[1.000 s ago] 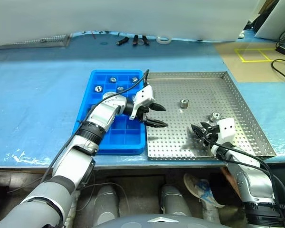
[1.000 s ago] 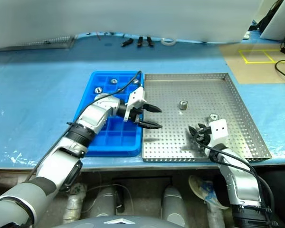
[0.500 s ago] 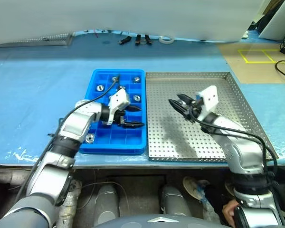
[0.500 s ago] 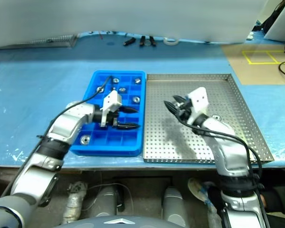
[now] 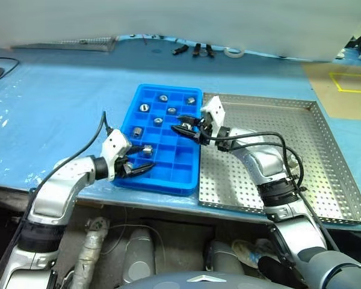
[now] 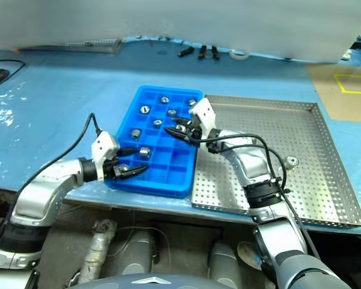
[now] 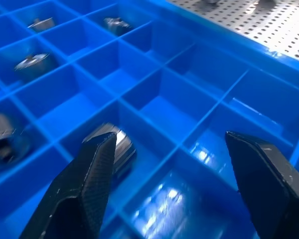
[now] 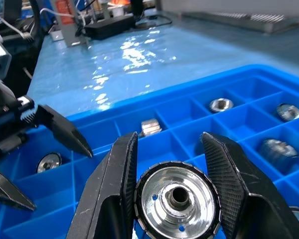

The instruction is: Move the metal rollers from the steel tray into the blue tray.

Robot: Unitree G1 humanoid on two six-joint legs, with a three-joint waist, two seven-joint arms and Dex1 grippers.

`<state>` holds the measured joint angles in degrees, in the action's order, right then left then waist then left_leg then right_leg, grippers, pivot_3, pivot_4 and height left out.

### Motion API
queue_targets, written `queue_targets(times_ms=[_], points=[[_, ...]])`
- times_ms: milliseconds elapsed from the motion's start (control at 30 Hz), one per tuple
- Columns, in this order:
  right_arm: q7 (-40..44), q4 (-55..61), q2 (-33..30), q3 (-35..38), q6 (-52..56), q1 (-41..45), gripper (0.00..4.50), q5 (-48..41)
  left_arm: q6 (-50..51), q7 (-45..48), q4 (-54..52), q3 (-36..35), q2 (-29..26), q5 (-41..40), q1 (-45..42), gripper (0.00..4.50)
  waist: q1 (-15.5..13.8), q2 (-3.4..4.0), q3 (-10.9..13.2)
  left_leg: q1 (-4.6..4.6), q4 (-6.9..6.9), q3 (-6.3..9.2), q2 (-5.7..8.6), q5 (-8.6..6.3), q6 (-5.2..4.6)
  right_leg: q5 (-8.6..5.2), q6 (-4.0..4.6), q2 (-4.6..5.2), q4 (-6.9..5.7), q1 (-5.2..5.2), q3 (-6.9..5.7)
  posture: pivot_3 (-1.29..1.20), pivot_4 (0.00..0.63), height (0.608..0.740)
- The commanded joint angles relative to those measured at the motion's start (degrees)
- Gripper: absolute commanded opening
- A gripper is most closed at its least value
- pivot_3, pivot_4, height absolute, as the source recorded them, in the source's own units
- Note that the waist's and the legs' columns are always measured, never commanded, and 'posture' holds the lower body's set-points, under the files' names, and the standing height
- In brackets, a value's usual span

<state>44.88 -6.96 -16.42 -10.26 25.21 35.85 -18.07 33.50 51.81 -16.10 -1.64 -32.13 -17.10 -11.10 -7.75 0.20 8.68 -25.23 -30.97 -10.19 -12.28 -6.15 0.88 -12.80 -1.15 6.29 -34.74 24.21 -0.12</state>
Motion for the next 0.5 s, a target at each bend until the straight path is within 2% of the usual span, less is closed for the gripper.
queue_targets(times_ms=[33, 267, 500], points=[[0.9, 2.2, 0.2, -0.2, -1.1, 0.0, 1.71, 0.2, 1.2, -2.0, -4.8, -1.7, -0.6, -2.3, 1.2, 3.69, -0.5, 0.0, 0.0, 0.0, 0.0, 0.01, 0.0, 0.01, 0.02, 0.0, 0.0, 0.0, -0.02, 0.0, 0.0, 0.26, 0.15, 0.74], [-0.6, 3.4, -0.4, 0.1, 0.6, -2.1, 1.71, 1.6, 1.7, -3.5, -4.5, -0.3, -0.5, -3.5, 0.6, 3.69, -0.9, 0.0, 0.0, 0.06, 0.01, 0.08, 0.01, 0.07, 0.12, 0.01, -0.01, -0.02, -0.09, -0.01, 0.03, 0.22, 0.15, 0.74], [-8.2, -5.4, 6.1, 1.3, -4.4, 3.3, 1.71, 5.5, 0.8, -3.2, -1.4, 1.0, -0.7, -3.4, -2.3, 3.69, -0.2, 0.0, 0.0, 0.06, 0.02, 0.09, -0.04, 0.15, 0.25, 0.01, -0.01, -0.11, -0.2, 0.1, 0.08, 0.2, 0.15, 0.74]])
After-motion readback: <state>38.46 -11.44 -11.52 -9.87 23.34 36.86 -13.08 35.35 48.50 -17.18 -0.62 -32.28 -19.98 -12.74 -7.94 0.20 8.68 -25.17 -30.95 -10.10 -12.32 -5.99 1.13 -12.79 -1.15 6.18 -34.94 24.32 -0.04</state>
